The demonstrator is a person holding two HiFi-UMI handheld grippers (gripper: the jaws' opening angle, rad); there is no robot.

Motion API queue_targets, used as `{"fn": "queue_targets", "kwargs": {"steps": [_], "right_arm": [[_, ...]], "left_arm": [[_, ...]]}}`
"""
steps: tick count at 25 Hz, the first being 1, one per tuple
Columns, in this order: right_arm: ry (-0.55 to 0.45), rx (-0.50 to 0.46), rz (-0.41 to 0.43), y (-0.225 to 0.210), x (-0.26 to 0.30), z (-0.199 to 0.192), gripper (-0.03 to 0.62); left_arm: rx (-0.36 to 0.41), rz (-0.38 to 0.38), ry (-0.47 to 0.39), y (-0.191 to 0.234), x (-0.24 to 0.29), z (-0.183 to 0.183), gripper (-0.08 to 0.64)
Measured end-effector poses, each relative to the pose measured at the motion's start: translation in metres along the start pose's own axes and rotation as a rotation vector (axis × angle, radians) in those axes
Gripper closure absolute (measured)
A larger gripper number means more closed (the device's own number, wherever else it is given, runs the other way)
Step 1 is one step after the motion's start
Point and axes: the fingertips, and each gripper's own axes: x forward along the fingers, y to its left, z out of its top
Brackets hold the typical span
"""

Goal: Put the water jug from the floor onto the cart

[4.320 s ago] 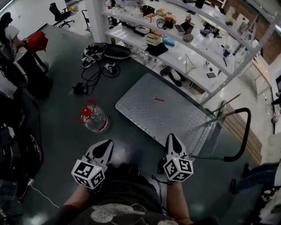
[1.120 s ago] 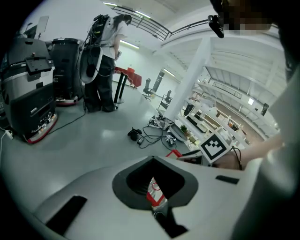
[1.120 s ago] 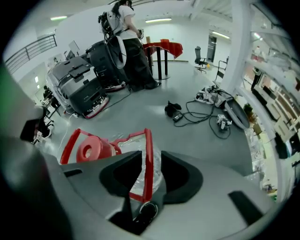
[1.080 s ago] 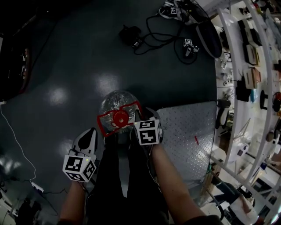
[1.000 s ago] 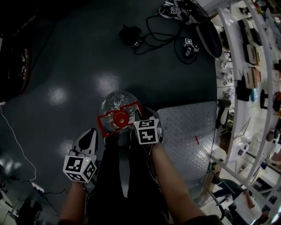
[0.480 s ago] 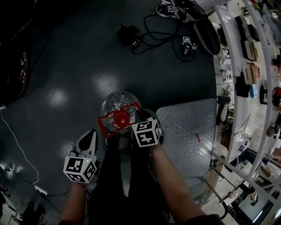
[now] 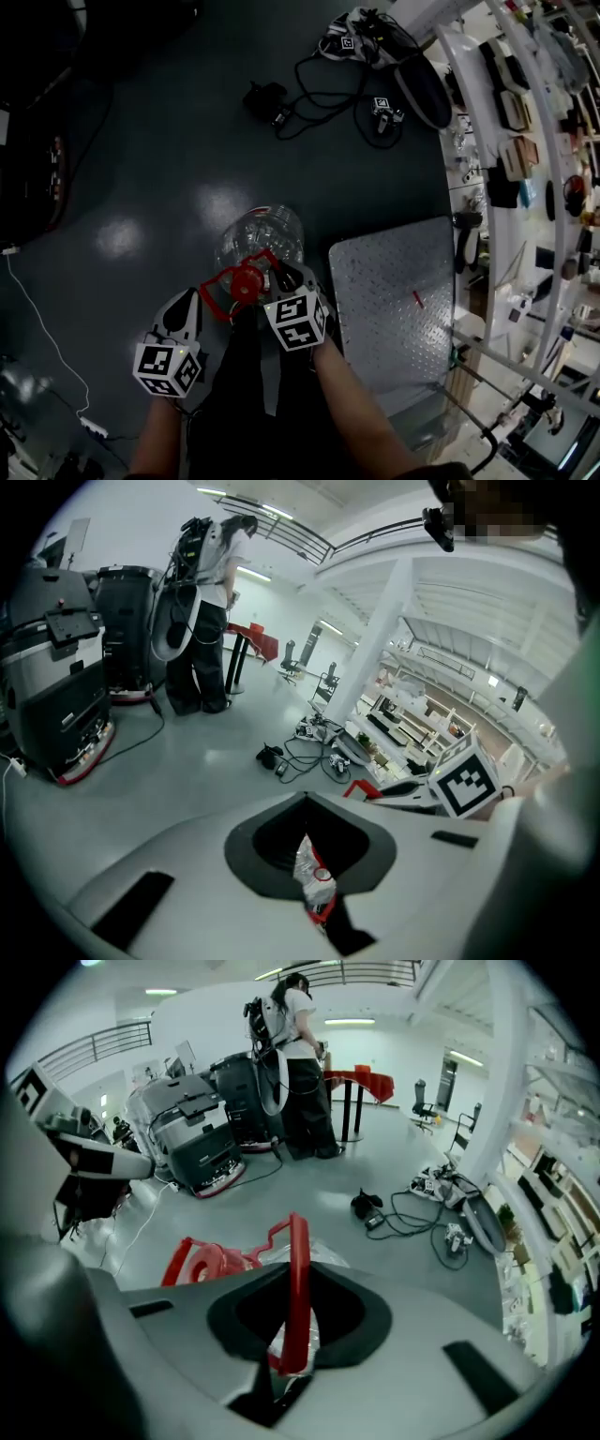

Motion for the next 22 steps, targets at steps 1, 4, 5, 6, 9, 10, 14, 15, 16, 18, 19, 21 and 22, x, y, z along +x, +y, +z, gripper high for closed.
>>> {"fn": "queue_targets", "kwargs": {"steps": [1, 4, 5, 6, 9, 10, 14, 15, 16, 18, 19, 21, 22], "right_arm": [[-0.012, 0.017, -0.010, -0.002, -0.010, 0.005, 0.558], [-0.058, 0.081, -0.040, -0.008, -0.046, 0.019, 0.557], [-0.078, 0.108, -0.051, -0.010, -0.059, 0.025, 0.557], [-0.099, 0.135, -0.062, -0.011, -0.073, 0.029, 0.557], [-0.157, 0.201, -0.098, -0.013, -0.117, 0.042, 0.558], [-0.171, 0.219, -0.107, -0.013, -0.132, 0.044, 0.558], [-0.231, 0.308, -0.141, -0.015, -0.191, 0.048, 0.557], [-0.242, 0.325, -0.155, -0.015, -0.206, 0.048, 0.558], [-0.252, 0.338, -0.172, -0.016, -0.220, 0.047, 0.558], [-0.267, 0.357, -0.201, -0.018, -0.247, 0.042, 0.557], [-0.271, 0.366, -0.214, -0.019, -0.260, 0.037, 0.557], [-0.275, 0.393, -0.247, -0.023, -0.285, 0.021, 0.557], [-0.277, 0.414, -0.270, -0.027, -0.297, 0.010, 0.557]], "left_arm": [[0.006, -0.007, -0.008, -0.002, -0.005, 0.006, 0.552], [0.025, -0.036, -0.040, -0.011, -0.021, 0.027, 0.552], [0.031, -0.048, -0.050, -0.015, -0.027, 0.033, 0.551], [0.037, -0.061, -0.059, -0.018, -0.033, 0.039, 0.552], [0.059, -0.110, -0.087, -0.030, -0.051, 0.059, 0.551], [0.070, -0.130, -0.097, -0.036, -0.057, 0.067, 0.552], [0.130, -0.219, -0.111, -0.063, -0.076, 0.092, 0.552], [0.144, -0.237, -0.106, -0.068, -0.079, 0.095, 0.551], [0.158, -0.255, -0.100, -0.074, -0.082, 0.098, 0.552], [0.187, -0.293, -0.084, -0.090, -0.084, 0.103, 0.551], [0.203, -0.315, -0.075, -0.099, -0.084, 0.103, 0.551], [0.239, -0.368, -0.055, -0.123, -0.082, 0.102, 0.551], [0.261, -0.399, -0.046, -0.138, -0.080, 0.100, 0.551]]}}
